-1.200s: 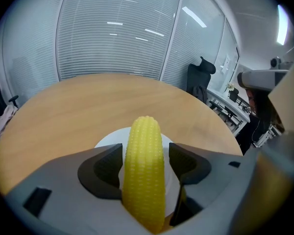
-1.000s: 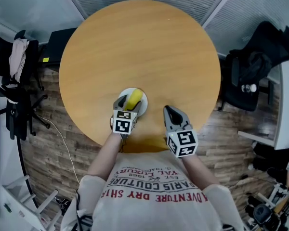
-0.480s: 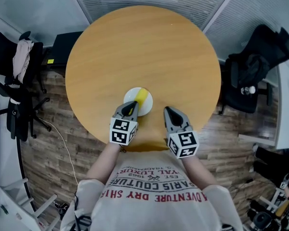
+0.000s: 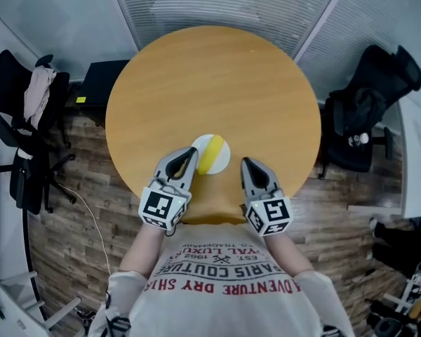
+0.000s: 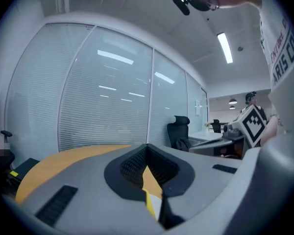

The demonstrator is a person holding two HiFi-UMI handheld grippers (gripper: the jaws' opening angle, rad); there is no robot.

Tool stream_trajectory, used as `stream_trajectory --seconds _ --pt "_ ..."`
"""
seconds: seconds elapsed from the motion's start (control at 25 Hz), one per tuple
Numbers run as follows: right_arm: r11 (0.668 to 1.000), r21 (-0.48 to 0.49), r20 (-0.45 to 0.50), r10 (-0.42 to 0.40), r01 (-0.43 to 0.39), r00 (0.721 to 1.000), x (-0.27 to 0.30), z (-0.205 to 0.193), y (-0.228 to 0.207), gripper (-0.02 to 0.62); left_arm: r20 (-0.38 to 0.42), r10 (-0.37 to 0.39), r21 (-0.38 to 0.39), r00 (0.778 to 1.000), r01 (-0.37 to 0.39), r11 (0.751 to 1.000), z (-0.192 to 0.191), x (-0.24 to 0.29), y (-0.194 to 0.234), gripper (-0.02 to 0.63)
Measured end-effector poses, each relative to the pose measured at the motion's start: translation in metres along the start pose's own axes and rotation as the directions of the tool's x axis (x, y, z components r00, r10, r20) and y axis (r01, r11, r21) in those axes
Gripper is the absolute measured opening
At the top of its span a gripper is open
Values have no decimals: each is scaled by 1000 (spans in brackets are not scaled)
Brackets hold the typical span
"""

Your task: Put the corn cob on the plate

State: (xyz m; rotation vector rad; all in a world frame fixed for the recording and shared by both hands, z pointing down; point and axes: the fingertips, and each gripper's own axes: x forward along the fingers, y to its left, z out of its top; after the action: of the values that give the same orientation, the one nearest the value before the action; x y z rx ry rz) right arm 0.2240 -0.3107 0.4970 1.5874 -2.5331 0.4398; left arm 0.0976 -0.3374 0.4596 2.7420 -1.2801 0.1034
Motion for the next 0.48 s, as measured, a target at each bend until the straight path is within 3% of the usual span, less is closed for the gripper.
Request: stream_trajectory --seconds 0.24,0.48 --pt "999 -36 28 -4 5 1000 -2 8 13 29 86 16 -29 996 -13 999 25 -25 15 32" --pt "998 -57 39 -8 10 999 -1 15 22 29 88 24 -23 996 -22 999 19 -35 23 32"
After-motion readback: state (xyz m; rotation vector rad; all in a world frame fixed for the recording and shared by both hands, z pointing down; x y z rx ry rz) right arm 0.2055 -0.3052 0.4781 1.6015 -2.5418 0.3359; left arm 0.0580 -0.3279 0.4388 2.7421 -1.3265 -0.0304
